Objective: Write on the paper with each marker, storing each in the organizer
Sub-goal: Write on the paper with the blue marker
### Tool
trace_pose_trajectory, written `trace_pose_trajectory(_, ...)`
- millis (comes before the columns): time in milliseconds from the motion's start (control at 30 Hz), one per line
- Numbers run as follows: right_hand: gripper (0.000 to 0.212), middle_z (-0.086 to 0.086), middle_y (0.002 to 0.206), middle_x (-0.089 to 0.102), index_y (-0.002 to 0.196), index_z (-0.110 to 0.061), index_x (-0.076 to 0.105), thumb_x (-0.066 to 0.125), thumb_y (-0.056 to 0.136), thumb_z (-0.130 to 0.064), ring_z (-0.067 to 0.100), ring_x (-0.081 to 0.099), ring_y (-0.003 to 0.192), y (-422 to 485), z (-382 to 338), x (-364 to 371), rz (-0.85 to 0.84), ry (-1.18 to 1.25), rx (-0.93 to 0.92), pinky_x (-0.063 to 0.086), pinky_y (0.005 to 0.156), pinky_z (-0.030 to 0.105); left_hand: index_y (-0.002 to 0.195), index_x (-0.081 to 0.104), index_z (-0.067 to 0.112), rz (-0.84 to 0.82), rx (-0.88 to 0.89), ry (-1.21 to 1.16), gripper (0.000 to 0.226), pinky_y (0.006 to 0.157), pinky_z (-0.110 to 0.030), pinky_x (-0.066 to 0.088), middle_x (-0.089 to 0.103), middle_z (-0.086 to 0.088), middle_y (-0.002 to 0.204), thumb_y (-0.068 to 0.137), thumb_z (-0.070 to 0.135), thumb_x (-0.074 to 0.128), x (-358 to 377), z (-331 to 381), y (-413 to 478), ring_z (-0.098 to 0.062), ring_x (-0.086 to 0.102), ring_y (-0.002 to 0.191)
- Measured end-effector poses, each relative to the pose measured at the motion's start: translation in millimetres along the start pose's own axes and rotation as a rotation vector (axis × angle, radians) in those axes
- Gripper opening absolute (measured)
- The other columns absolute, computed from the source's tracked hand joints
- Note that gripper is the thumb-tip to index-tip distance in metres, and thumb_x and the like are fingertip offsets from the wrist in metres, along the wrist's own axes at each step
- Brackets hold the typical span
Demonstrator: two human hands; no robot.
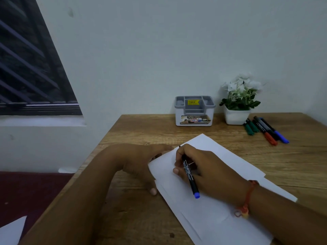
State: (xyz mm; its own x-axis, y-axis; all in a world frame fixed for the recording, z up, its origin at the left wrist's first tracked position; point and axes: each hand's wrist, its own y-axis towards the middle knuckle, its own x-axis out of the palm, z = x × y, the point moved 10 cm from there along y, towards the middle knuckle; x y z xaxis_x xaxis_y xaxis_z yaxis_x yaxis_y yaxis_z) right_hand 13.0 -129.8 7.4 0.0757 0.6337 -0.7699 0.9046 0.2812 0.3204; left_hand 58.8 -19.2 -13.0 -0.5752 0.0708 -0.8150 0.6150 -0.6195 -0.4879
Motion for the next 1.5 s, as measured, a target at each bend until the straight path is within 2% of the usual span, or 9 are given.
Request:
trace_pose_trajectory(67, 0.017, -0.016, 0.089, 0.064, 0.097, -0.036, 0.052, 0.067, 0.093, -0.042, 0.005, 0.062, 0.084, 0.8, 2.9, -0.1, -0.002, -0.012, -0.009, 0.051, 0.073, 0.019, 0.117, 0.026, 0.059, 0.038, 0.007, -0.012, 0.079, 0.083, -0.016, 0.039, 0.038, 0.032, 0.097, 0.070, 0.037, 0.085, -2.8, 1.3, 1.9, 0.003, 0.044, 0.090)
trace_pose_trajectory(233, 0.020, -0.019, 0.090, 0.060, 0.098, -0.039, 0.049, 0.068, 0.092, -0.042, 0.002, 0.058, 0.088, 0.8, 3.5, 2.6, -0.016, -0.028, -0.032, 0.047, 0.074, 0.015, 0.142, 0.022, 0.050, 0.084, 0.012, -0.025, 0.099, 0.085, -0.020, 0.042, 0.041, 0.030, 0.100, 0.067, 0.041, 0.086, -5.9, -2.5, 6.1, -0.001, 0.046, 0.093)
trace_pose_trajectory(600, 0.030, -0.026, 0.091, 0.053, 0.100, -0.042, 0.047, 0.074, 0.088, -0.040, -0.011, 0.049, 0.096, -0.1, 4.0, 10.7, -0.014, -0.063, -0.009, 0.037, 0.075, 0.003, 0.141, 0.035, 0.046, 0.098, 0.069, -0.128, 0.085, 0.079, -0.021, 0.041, 0.054, 0.018, 0.109, 0.072, 0.038, 0.083, -12.9, -11.7, 5.8, -0.005, 0.051, 0.093)
trace_pose_trajectory(767, 0.035, -0.028, 0.094, 0.049, 0.103, -0.046, 0.045, 0.075, 0.084, -0.045, -0.011, 0.046, 0.102, -0.2, 0.8, 15.5, -0.038, -0.122, 0.010, 0.036, 0.075, 0.003, 0.133, 0.045, 0.045, 0.160, 0.090, -0.171, 0.068, 0.069, -0.019, 0.037, 0.057, 0.017, 0.101, 0.076, 0.035, 0.081, -17.7, -14.4, 10.5, -0.001, 0.050, 0.082)
trace_pose_trajectory(967, 0.024, -0.027, 0.097, 0.051, 0.117, -0.040, 0.052, 0.063, 0.096, -0.042, -0.006, 0.053, 0.099, -1.6, -9.0, 13.6, -0.099, -0.132, 0.057, 0.039, 0.080, 0.009, 0.130, 0.046, 0.053, 0.148, 0.101, -0.159, 0.067, 0.075, -0.023, 0.041, 0.056, 0.019, 0.108, 0.075, 0.038, 0.081, -15.6, -16.4, 12.2, -0.004, 0.053, 0.092)
trace_pose_trajectory(1033, 0.014, -0.022, 0.086, 0.060, 0.111, -0.032, 0.059, 0.053, 0.100, -0.039, 0.001, 0.060, 0.093, 0.2, -9.1, 0.9, -0.024, 0.006, 0.138, 0.043, 0.081, 0.008, 0.128, 0.047, 0.055, 0.157, 0.106, -0.157, 0.066, 0.074, -0.022, 0.040, 0.056, 0.021, 0.106, 0.074, 0.040, 0.082, -16.0, -17.6, 12.7, -0.003, 0.054, 0.091)
trace_pose_trajectory(1133, 0.037, -0.003, 0.078, 0.073, 0.099, -0.019, 0.075, 0.051, 0.097, -0.047, 0.010, 0.072, 0.075, 3.2, -0.6, -16.1, 0.183, 0.461, 0.271, 0.057, 0.067, 0.021, 0.135, 0.045, 0.051, 0.148, 0.101, -0.152, 0.072, 0.072, -0.021, 0.038, 0.056, 0.020, 0.106, 0.074, 0.041, 0.082, -15.3, -19.1, 13.2, -0.001, 0.052, 0.089)
trace_pose_trajectory(1200, 0.028, 0.005, 0.076, 0.075, 0.096, -0.012, 0.076, 0.056, 0.101, -0.031, 0.015, 0.074, 0.072, 7.0, 7.0, -7.2, 0.172, 0.607, 0.391, 0.058, 0.061, 0.025, 0.136, 0.044, 0.050, 0.149, 0.101, -0.147, 0.073, 0.073, -0.021, 0.038, 0.056, 0.023, 0.104, 0.074, 0.041, 0.081, -15.7, -18.1, 12.5, -0.001, 0.052, 0.090)
trace_pose_trajectory(1500, 0.011, 0.012, 0.077, 0.078, 0.088, -0.008, 0.077, 0.067, 0.092, -0.011, 0.018, 0.070, 0.066, 11.7, 9.9, 12.9, 0.002, 0.528, 0.456, 0.057, 0.064, 0.024, 0.121, 0.058, 0.042, 0.138, 0.155, -0.290, 0.053, 0.079, -0.018, 0.043, 0.064, 0.012, 0.105, 0.077, 0.025, 0.082, -18.9, -21.1, 7.2, 0.002, 0.056, 0.085)
